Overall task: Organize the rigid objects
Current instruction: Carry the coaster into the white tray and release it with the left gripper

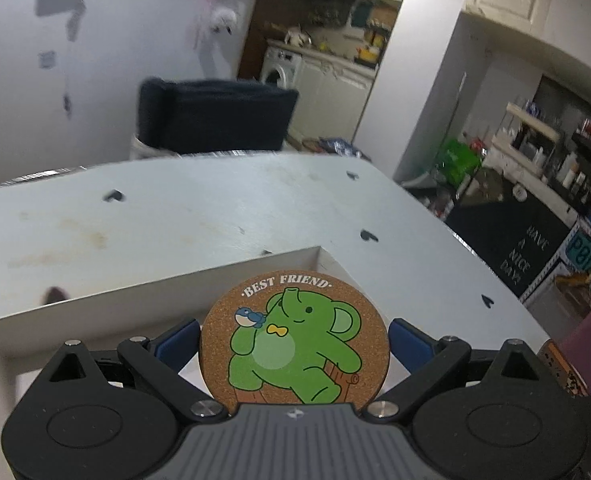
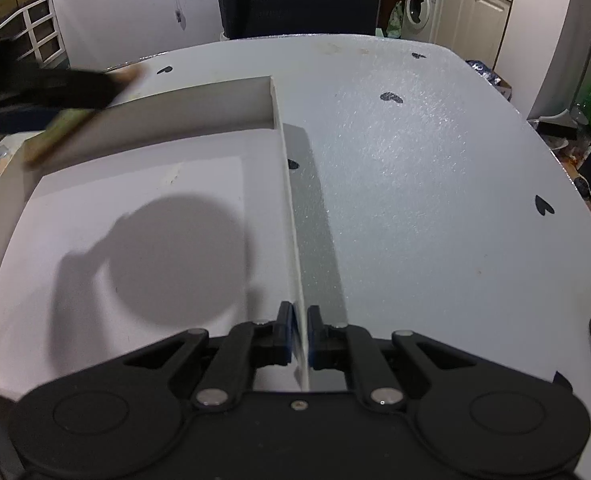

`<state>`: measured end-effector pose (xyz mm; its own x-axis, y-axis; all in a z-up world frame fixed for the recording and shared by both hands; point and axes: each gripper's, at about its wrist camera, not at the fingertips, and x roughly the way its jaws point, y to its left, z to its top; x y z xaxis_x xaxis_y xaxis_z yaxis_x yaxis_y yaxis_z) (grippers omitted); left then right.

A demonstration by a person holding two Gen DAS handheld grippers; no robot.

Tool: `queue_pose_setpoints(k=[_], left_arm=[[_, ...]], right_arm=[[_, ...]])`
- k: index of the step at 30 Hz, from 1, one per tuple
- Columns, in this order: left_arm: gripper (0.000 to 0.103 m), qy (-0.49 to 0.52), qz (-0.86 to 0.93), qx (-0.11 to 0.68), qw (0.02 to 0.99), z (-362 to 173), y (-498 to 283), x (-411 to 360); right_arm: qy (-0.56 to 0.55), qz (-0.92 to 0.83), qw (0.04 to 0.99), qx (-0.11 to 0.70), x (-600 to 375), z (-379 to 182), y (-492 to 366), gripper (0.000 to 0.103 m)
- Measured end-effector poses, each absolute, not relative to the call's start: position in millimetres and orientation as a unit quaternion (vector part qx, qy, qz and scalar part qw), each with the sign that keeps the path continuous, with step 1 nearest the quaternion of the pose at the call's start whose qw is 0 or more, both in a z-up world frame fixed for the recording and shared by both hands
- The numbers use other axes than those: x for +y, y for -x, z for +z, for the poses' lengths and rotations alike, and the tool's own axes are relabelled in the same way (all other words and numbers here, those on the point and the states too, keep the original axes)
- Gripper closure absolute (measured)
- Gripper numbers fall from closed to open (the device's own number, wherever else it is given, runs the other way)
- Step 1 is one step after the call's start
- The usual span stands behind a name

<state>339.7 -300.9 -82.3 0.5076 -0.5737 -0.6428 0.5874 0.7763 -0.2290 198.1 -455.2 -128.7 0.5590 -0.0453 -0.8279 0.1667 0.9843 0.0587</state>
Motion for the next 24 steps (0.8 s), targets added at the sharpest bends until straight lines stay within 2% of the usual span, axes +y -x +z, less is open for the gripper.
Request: queue_pose_setpoints(k=[7, 16, 24], left_arm=[[0.004, -0.004, -0.339, 0.412, 0.846, -116, -370, -329], [0.003, -0.002, -0.344, 0.425, 0.837, -134, -385, -343], [0.000, -0.002, -0.346, 0.411, 0.844, -110, -365, -315]], right_arm=[[-0.060, -0.065, 0.875, 0.477, -454, -127, -203, 0.095], [-0.054, -0.071, 0.866, 0.491, -451, -126, -211, 0.095], [-0.052, -0.074, 0.864, 0.495, -448, -126, -213, 0.095]])
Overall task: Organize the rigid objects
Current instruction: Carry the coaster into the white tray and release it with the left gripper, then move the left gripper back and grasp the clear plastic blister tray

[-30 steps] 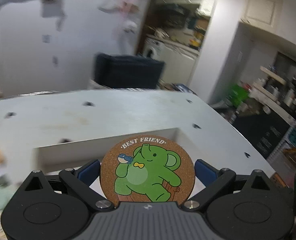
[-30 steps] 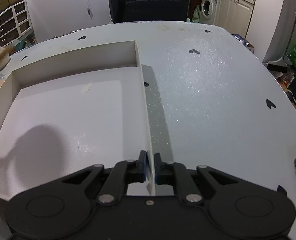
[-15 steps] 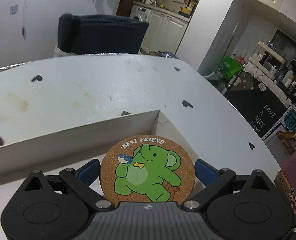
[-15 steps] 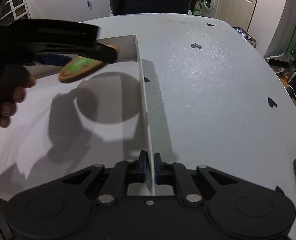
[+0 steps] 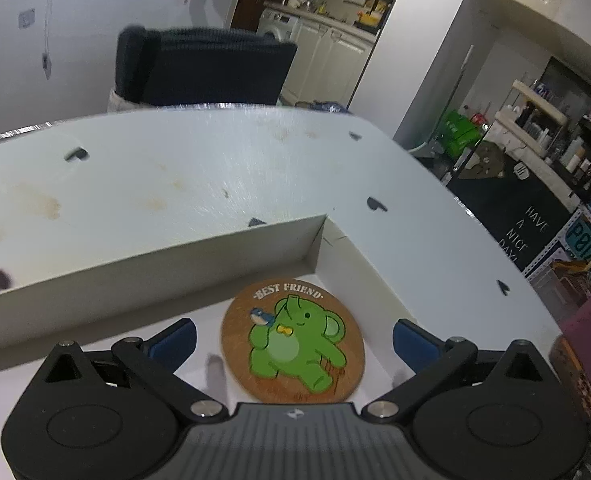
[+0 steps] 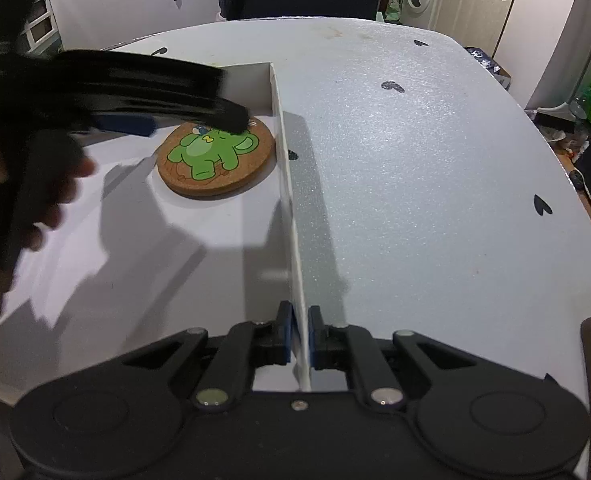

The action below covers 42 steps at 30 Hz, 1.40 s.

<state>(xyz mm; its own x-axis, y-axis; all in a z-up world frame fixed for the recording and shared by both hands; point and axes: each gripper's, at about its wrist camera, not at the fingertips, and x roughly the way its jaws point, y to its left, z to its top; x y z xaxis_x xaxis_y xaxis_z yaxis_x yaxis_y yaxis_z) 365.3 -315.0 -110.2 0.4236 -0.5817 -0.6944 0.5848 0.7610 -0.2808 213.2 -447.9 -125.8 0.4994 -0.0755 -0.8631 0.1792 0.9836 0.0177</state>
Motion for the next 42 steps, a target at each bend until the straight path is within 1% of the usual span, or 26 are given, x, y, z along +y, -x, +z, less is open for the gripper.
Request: queue_pose_setpoints(k=[5, 14, 20, 26, 32, 35, 42], left_arm=[[0.000, 0.020, -0.326, 0.397, 0.858, -84, -337, -272], [0.000, 0.015, -0.264, 0.338, 0.903, -39, -296, -177], [0.000, -0.007, -0.209, 0.300, 0.931, -20, -300, -110], [0.000, -0.058, -0.144, 0.278, 0.948, -12, -333, -45], [0.000, -0.104, -0.105, 0.288, 0.946, -26, -371, 7], [0.000, -0.142, -0.093, 0.303, 0.938, -45, -390, 24], [0.000, -0.205, -0.080, 0.371, 0.902, -107, -433, 48]], right_arm=[[-0.044, -0.072, 0.867, 0.490, -445, -127, -212, 0.094], [-0.031, -0.070, 0.870, 0.487, -442, -126, -211, 0.094], [-0.038, -0.067, 0.870, 0.487, -444, -126, -210, 0.094], [-0.043, -0.063, 0.872, 0.484, -446, -126, -208, 0.095], [-0.045, -0.062, 0.871, 0.485, -446, -125, -208, 0.095], [-0.047, -0.063, 0.870, 0.486, -446, -125, -209, 0.095], [-0.050, -0.064, 0.870, 0.487, -447, -125, -209, 0.095]])
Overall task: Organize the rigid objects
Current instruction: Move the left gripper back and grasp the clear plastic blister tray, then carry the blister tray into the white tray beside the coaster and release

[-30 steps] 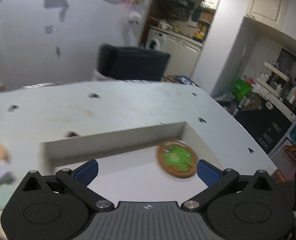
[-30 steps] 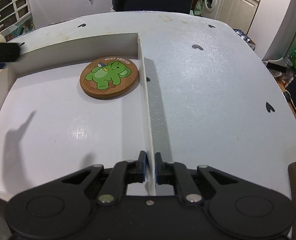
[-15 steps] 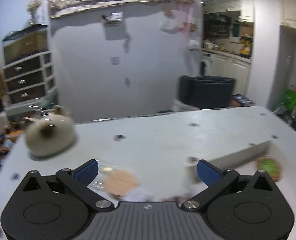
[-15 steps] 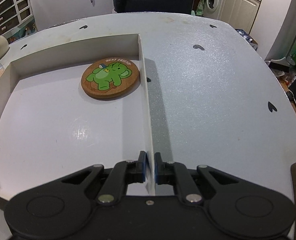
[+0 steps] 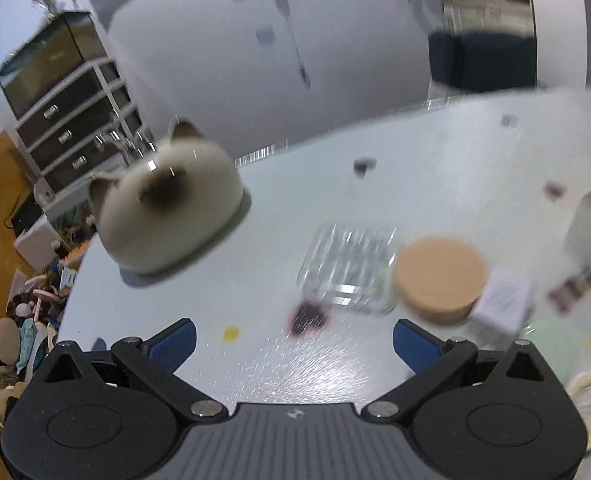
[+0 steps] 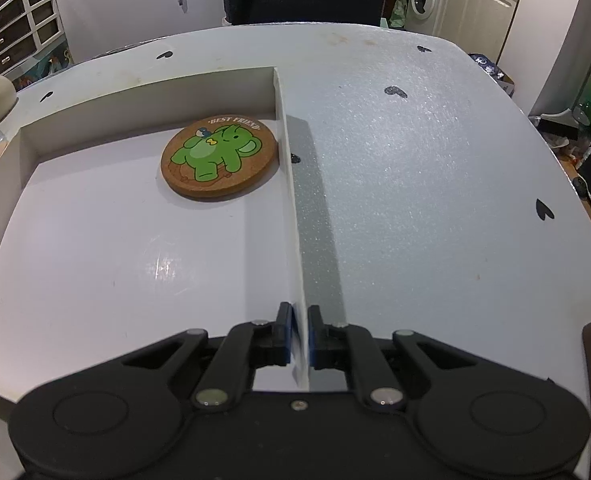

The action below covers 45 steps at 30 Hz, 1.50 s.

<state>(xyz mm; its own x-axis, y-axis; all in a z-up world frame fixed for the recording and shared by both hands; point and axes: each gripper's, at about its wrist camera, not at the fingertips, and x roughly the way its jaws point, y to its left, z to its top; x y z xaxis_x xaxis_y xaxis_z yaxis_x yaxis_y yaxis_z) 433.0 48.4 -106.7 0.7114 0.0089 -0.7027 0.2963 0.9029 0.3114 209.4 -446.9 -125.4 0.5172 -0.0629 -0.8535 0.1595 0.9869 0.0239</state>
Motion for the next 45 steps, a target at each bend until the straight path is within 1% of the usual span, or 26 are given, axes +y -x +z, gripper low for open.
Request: queue_pose_setpoints(k=[4, 5, 8, 19, 24, 26, 30, 33, 39, 45], left_arm=[[0.000, -0.224, -0.076, 0.385, 0.892, -126, -451, 45], [0.000, -0.215, -0.080, 0.377, 0.897, -126, -453, 44], [0.000, -0.191, -0.111, 0.392, 0.893, -124, -467, 41], [0.000, -0.182, -0.152, 0.399, 0.886, -125, -500, 27], [0.000, -0.175, -0.152, 0.381, 0.895, -128, -509, 24], [0.003, -0.158, -0.154, 0.381, 0.898, -129, -510, 25], [0.019, -0.117, -0.169, 0.396, 0.895, -128, -508, 30], [0.026, -0.117, -0.175, 0.394, 0.895, -127, -502, 30], [0.026, -0.101, -0.144, 0.400, 0.900, -123, -494, 36], [0.026, -0.040, -0.088, 0.385, 0.918, -108, -479, 52]], right_arm=[[-0.052, -0.063, 0.867, 0.491, -448, -125, -211, 0.095], [-0.052, -0.064, 0.867, 0.492, -448, -125, -211, 0.095], [-0.054, -0.064, 0.866, 0.494, -448, -126, -212, 0.095], [-0.061, -0.060, 0.862, 0.500, -451, -126, -215, 0.095], [-0.062, -0.059, 0.862, 0.500, -451, -125, -216, 0.095], [-0.062, -0.059, 0.862, 0.500, -451, -125, -216, 0.095], [-0.063, -0.059, 0.862, 0.500, -451, -125, -216, 0.095], [-0.065, -0.059, 0.862, 0.499, -451, -125, -216, 0.095], [-0.068, -0.062, 0.864, 0.495, -451, -125, -214, 0.095], [-0.058, -0.065, 0.865, 0.494, -448, -125, -213, 0.095]])
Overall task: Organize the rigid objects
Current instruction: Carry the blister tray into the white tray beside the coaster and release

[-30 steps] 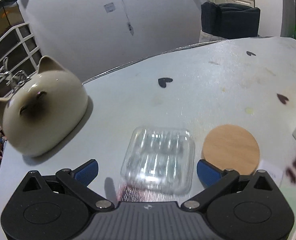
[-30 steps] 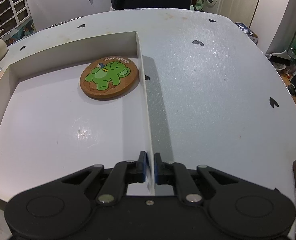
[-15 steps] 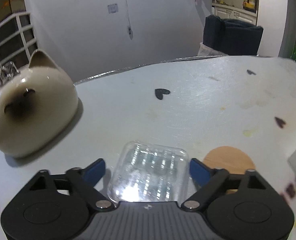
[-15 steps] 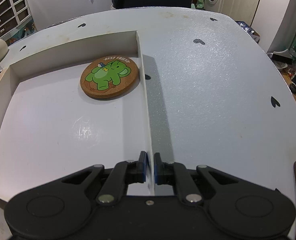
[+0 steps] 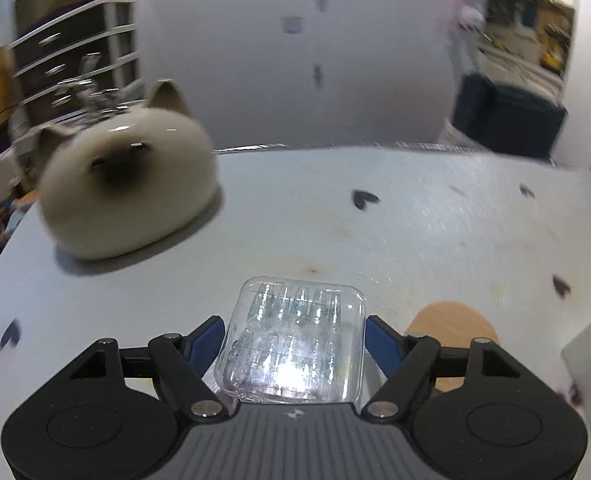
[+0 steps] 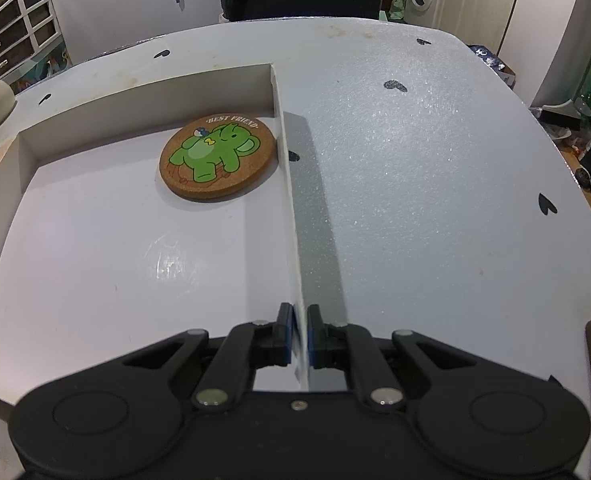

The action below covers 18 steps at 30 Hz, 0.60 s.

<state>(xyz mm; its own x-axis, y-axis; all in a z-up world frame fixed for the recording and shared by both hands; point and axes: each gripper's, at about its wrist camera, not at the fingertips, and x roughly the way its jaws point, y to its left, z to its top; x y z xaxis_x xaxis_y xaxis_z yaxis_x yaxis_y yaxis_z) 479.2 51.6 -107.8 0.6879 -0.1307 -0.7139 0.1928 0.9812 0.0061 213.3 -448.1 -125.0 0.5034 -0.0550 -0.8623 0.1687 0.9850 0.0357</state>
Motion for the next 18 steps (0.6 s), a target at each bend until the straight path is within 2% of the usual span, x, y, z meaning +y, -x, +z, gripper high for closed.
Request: queue_pose_setpoints(k=[9, 18], left_arm=[[0.026, 0.010, -0.064, 0.371, 0.926, -67, -434, 54], [0.026, 0.049, -0.088, 0.377, 0.921, -39, -381, 11]], right_arm=[[-0.044, -0.075, 0.867, 0.491, -444, -124, -213, 0.094], [-0.033, -0.081, 0.868, 0.488, -440, -124, -212, 0.093]])
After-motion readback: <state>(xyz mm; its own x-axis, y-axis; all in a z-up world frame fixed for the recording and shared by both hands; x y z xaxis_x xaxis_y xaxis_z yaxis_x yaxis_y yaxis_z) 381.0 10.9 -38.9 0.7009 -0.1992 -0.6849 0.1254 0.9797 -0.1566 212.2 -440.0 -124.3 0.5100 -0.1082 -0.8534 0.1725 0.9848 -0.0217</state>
